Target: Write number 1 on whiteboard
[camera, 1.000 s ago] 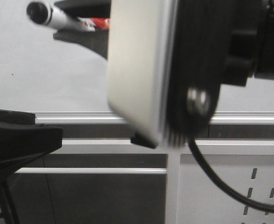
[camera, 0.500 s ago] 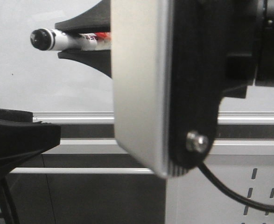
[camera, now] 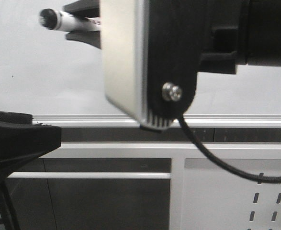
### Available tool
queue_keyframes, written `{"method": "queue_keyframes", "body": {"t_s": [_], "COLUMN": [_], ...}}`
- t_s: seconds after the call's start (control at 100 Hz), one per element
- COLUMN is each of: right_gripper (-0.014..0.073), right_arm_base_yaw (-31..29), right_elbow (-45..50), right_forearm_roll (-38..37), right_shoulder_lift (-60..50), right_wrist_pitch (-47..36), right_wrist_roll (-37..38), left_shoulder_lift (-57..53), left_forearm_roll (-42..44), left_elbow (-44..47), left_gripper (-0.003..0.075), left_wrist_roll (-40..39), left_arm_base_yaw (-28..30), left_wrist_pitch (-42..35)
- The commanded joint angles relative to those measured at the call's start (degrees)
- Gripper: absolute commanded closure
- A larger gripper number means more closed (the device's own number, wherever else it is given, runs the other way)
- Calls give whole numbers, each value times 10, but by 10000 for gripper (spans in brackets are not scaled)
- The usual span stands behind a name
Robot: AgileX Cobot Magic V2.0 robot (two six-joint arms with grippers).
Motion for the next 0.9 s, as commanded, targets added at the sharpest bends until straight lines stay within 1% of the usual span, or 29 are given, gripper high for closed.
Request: {"method": "queue_keyframes", "body": {"t_s": [0.0, 0.62, 0.89], "right_gripper": [668, 668, 668], "right_arm_base_yaw": [-15, -23, -23], "right_elbow": [-18, -20, -34], "right_forearm_roll": [12, 11, 13], "right_shoulder_lift": [-16, -6, -4], "right_wrist_pitch": [-42, -54, -46], "right_wrist_roll": [-3, -3, -3], "left_shoulder_lift": [-13, -13, -13], "left_forearm_roll": [-15, -15, -15], "left_elbow": [-7, -7, -7], "left_gripper": [248, 248, 248], "left_wrist_roll": [2, 2, 2], "left_arm_base_yaw": [-2, -2, -2], "left_wrist_pitch": [-125, -125, -125]}}
